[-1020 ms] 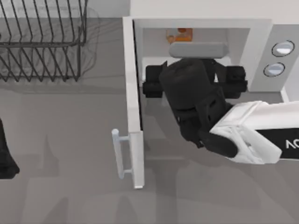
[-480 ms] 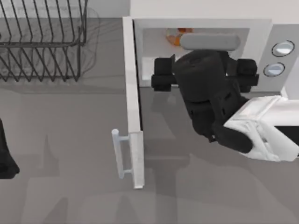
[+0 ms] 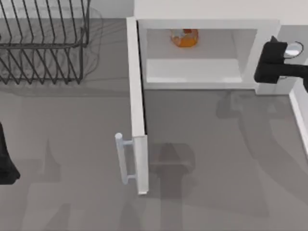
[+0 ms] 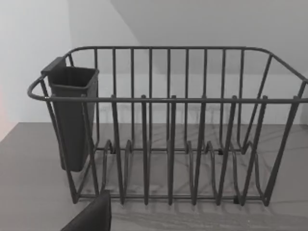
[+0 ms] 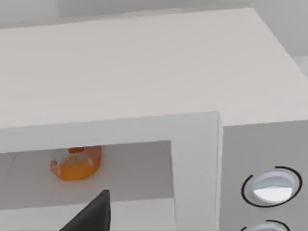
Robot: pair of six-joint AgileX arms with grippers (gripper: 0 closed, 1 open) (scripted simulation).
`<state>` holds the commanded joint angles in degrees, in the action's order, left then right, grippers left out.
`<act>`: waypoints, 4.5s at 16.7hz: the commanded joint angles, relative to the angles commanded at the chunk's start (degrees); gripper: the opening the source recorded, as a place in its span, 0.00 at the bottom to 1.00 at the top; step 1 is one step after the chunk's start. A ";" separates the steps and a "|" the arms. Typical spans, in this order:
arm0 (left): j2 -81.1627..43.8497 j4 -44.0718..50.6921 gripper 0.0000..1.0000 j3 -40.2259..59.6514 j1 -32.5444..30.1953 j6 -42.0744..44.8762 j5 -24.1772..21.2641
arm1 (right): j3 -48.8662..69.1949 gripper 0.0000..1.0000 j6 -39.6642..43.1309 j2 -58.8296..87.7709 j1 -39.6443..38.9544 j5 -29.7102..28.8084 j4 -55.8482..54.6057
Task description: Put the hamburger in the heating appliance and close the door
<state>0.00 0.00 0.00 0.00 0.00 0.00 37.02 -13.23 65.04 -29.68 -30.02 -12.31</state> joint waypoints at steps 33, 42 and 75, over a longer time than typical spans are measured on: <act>0.00 0.00 0.00 0.00 0.00 0.00 0.00 | -37.02 1.00 13.23 -65.05 29.68 30.02 12.31; 0.20 0.19 0.00 0.00 -0.14 0.00 0.14 | -37.02 1.00 13.23 -65.05 29.68 30.02 12.31; 13.24 19.71 0.00 3.60 1.75 -0.32 -1.91 | -37.02 1.00 13.23 -65.05 29.68 30.02 12.31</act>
<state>13.24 19.71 3.60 1.75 -0.32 -1.91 0.00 0.00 0.00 0.00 0.00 0.00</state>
